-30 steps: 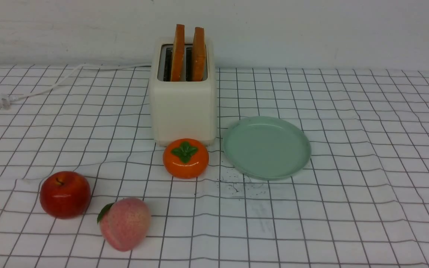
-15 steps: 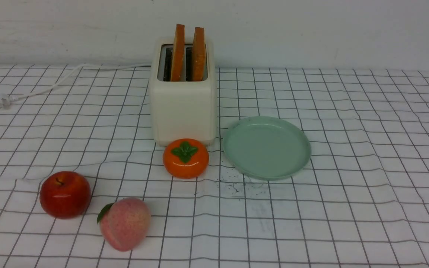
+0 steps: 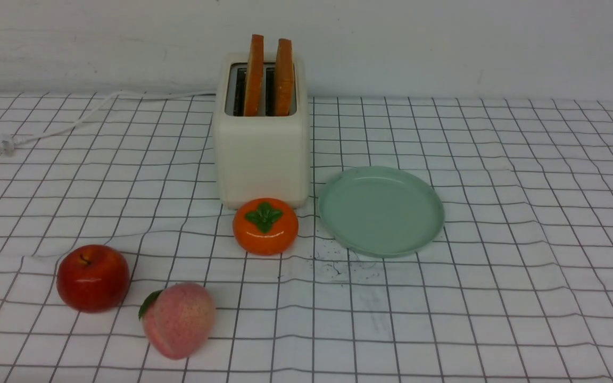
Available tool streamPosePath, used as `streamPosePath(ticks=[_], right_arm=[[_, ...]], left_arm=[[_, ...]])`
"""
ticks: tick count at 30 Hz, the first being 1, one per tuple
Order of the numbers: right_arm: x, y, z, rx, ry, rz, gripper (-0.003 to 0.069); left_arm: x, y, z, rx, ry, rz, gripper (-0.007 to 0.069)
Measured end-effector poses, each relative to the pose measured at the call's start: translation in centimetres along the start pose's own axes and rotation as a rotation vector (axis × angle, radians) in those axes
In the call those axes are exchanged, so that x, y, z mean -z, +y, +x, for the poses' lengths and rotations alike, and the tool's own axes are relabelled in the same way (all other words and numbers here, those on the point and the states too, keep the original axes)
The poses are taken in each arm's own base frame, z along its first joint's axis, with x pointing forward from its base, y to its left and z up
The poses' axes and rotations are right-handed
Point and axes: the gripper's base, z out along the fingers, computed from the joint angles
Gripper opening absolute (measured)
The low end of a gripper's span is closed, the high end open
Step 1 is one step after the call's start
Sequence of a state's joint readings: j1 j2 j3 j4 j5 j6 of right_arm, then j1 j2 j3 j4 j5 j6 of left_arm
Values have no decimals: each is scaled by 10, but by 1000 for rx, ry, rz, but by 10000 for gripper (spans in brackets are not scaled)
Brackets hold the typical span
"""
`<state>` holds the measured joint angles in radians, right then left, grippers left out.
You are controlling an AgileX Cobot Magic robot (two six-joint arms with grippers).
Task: Take toasted bread from bread machine on white checkered table place on plate.
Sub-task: 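Reach for a toast slice standing in the toaster with the left gripper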
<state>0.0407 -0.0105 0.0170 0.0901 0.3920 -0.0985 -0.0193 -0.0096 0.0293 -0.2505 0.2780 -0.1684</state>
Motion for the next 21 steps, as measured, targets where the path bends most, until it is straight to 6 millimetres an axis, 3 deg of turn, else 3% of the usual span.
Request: streamPosePath(ticks=[11, 15, 19, 21], right_arm=[[0, 0, 0, 0, 0, 0, 240], [0, -3, 0, 163, 4, 38, 240], [0, -9, -1, 371, 2, 98, 240], [0, -10, -4, 425, -48, 119, 240]], left_arm=[[4, -4, -26, 444, -277, 106, 238], [5, -2, -29, 608, -310, 121, 238], [6, -6, -33, 624, -286, 143, 232], [16, -22, -51, 506, -266, 201, 166]])
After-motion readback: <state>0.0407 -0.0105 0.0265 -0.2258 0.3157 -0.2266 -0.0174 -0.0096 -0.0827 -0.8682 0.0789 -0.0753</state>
